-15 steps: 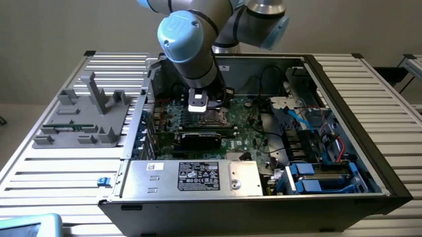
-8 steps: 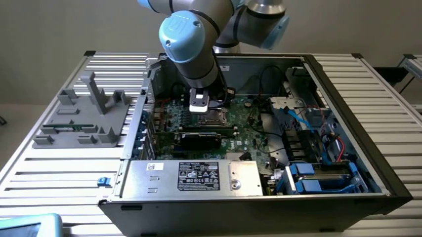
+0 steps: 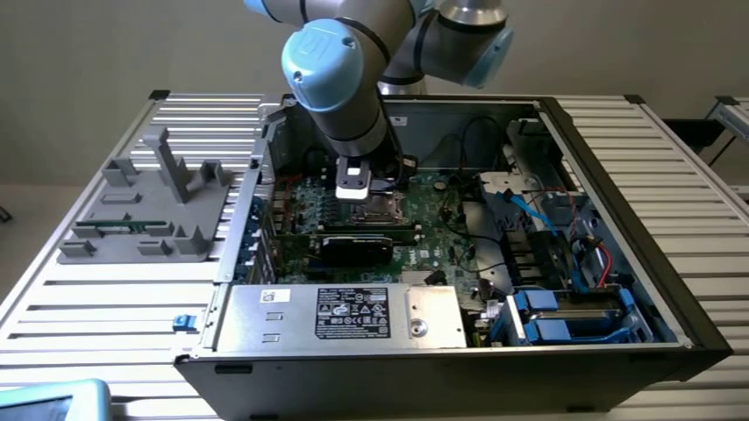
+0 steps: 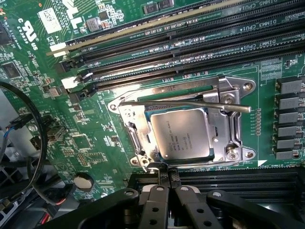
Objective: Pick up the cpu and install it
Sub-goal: 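Install the first cpu locking lever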
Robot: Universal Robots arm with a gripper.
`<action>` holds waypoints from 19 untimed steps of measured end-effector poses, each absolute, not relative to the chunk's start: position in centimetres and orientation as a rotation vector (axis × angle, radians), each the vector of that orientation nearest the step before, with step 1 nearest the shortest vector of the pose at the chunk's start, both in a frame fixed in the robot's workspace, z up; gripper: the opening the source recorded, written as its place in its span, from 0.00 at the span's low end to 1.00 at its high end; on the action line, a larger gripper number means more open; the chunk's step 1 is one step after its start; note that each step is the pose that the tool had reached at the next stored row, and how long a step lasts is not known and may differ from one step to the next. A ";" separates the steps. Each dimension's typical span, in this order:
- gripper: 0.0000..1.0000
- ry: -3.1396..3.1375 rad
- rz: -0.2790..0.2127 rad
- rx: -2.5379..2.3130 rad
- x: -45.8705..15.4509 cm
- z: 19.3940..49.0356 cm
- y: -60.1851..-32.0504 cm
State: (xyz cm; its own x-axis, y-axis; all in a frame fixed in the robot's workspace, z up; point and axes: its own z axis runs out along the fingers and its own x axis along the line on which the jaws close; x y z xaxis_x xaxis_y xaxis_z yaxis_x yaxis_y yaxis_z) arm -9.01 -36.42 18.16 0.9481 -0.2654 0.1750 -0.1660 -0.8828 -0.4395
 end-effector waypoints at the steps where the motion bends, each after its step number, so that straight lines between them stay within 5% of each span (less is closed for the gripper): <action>1: 0.12 0.311 -0.321 -2.672 -9.0 18.2 -36.4; 19: 0.12 0.310 -0.322 -2.672 -9.0 18.1 -36.4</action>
